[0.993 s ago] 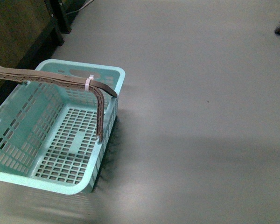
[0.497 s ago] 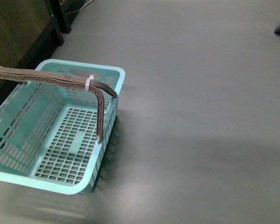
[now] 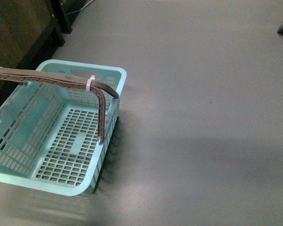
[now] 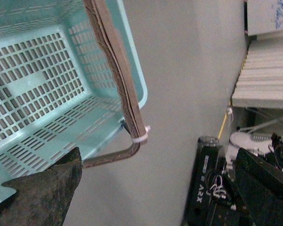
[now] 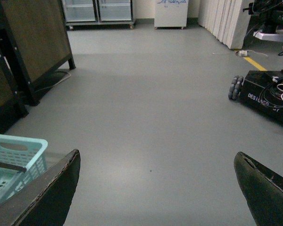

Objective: Pick mango and avocado into basket

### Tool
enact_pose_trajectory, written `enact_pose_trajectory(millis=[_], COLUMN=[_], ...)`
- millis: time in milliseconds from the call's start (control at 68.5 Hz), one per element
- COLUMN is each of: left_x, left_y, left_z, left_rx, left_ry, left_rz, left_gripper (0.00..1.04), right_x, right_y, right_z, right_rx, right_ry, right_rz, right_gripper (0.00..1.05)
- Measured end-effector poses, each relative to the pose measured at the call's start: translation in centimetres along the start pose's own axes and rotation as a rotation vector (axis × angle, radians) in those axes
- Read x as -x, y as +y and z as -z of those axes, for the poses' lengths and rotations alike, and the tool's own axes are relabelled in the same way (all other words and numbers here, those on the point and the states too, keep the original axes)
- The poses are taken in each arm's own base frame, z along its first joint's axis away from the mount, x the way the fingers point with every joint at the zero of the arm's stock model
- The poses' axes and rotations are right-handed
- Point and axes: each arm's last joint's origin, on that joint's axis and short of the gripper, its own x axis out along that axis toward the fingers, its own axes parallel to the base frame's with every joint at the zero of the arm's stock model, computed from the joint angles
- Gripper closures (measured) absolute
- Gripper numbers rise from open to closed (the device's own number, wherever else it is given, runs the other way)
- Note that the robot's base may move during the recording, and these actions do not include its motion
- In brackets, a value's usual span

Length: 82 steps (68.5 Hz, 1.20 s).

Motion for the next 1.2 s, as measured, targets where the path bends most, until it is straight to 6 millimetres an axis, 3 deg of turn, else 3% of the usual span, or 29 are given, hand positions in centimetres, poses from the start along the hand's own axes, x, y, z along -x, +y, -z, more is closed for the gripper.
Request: enact_pose_trajectory(millis=[248,467,803,979,1198], left_x=[-8.6,-14.8,-20.4,-21.7,-21.8], left_y=[2.3,2.8,1.5,1.9,1.9], left_z=[0.3,0.8,0.3,0.6,1.0], left_rx=[0.113,0.140,0.135,0.096,0.091], left_ry=[-0.004,-0.013,-0.028,-0.028,-0.020], left_rz=[-0.136,-0.160,-0.105,-0.116,-0.122], left_gripper=[0.08,0.08,0.09,0.39,0.74], right_x=[0.0,0.0,0.0,0.0,0.0], right_y=[0.0,0.0,0.0,0.0,0.0], right_z=[0.0,0.0,0.0,0.0,0.0], right_rx=[0.000,0.000,0.000,0.000,0.000], right_ry=[0.000,0.000,0.000,0.000,0.000], right_rz=[0.000,0.000,0.000,0.000,0.000], right_gripper=[0.09,0.09,0.09,0.09,0.09])
